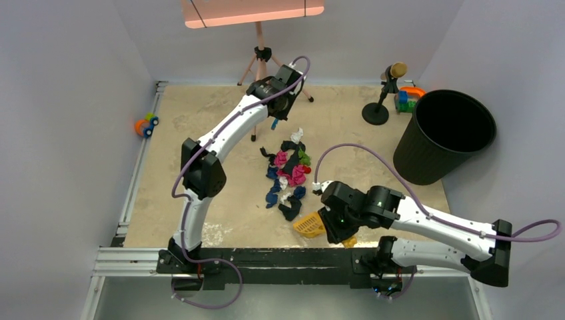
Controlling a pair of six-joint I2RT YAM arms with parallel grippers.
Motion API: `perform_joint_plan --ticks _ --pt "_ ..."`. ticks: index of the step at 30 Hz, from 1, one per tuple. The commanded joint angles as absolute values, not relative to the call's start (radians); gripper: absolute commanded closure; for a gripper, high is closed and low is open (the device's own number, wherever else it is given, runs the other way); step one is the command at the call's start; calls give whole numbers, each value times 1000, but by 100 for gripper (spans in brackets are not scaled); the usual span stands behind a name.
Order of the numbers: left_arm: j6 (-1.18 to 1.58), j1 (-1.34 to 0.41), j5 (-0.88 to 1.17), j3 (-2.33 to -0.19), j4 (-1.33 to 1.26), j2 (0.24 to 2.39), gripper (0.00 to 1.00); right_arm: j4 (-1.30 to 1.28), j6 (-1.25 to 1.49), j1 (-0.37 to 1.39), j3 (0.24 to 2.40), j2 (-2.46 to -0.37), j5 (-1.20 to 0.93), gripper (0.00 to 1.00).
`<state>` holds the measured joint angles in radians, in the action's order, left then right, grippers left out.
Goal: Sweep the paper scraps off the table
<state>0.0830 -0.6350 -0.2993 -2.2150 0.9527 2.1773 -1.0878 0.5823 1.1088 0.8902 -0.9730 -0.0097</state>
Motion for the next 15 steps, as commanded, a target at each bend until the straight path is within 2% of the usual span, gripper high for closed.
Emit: perform_joint_plan --ticks 1,15 --pt "59 -627 -285 -2260 931 2178 100 -1095 636 1174 866 -988 -45 100" --pt "39 -625 -184 -2316 1072 2258 100 -979 703 1230 909 -1230 178 100"
